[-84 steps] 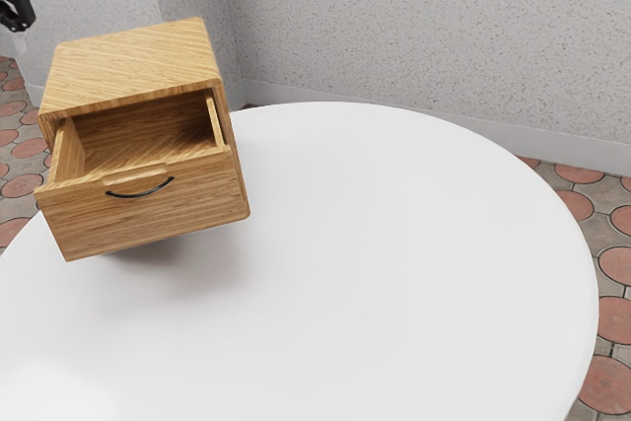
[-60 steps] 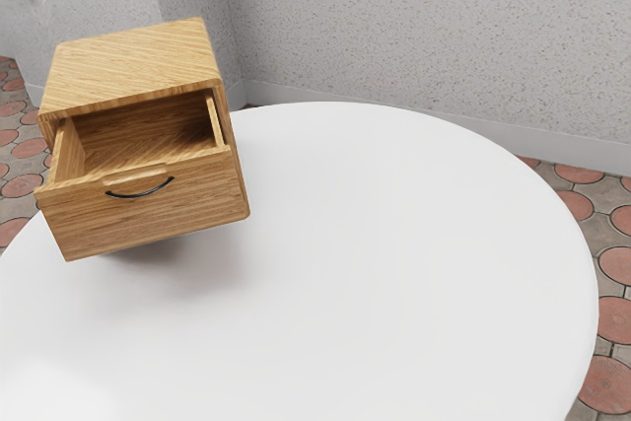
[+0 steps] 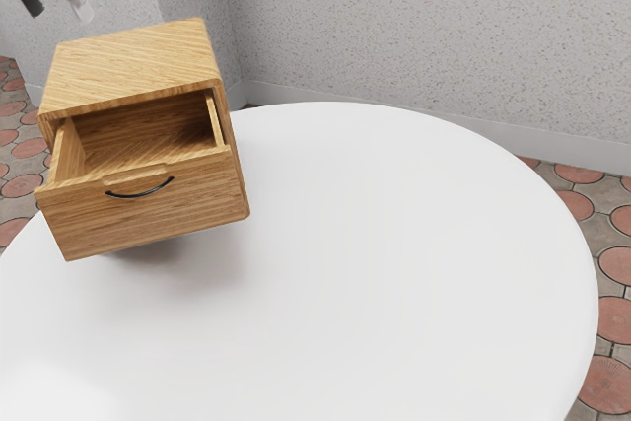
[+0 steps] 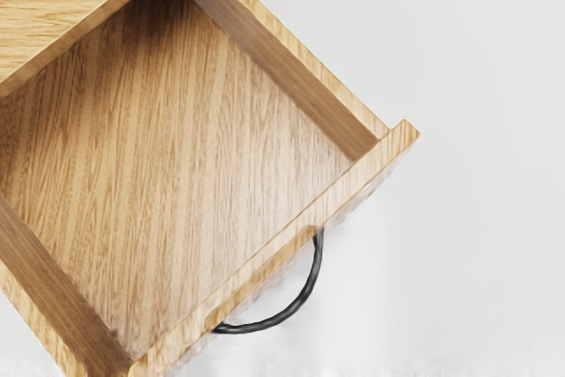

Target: Push the drawer handle with one arm to close the drawer

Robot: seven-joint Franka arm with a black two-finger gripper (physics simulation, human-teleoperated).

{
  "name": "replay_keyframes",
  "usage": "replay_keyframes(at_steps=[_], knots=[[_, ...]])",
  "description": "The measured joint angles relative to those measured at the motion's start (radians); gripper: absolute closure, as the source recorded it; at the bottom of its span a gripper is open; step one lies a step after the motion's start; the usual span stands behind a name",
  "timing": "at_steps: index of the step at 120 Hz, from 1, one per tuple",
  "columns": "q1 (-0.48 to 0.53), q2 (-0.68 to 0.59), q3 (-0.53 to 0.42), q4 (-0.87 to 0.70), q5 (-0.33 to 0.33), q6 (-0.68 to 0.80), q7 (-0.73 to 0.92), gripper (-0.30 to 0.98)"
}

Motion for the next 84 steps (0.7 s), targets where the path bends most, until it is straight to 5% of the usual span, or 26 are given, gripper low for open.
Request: replay_keyframes(at_steps=[8,29,58,84], knots=[[0.128,-0.198,-0.118,-0.295,-0.056,0.045,-0.009,0.02],[0.148,-0.483,-0.212,-0.749,-0.130,0.148,-0.035,0.02],[0.107,-0.438,-0.262,-0.834,-0.224,0.240,-0.170,0.02],[0.110,-0.421,-0.259,-0.870,-0.160,0.371,-0.354,0.02]])
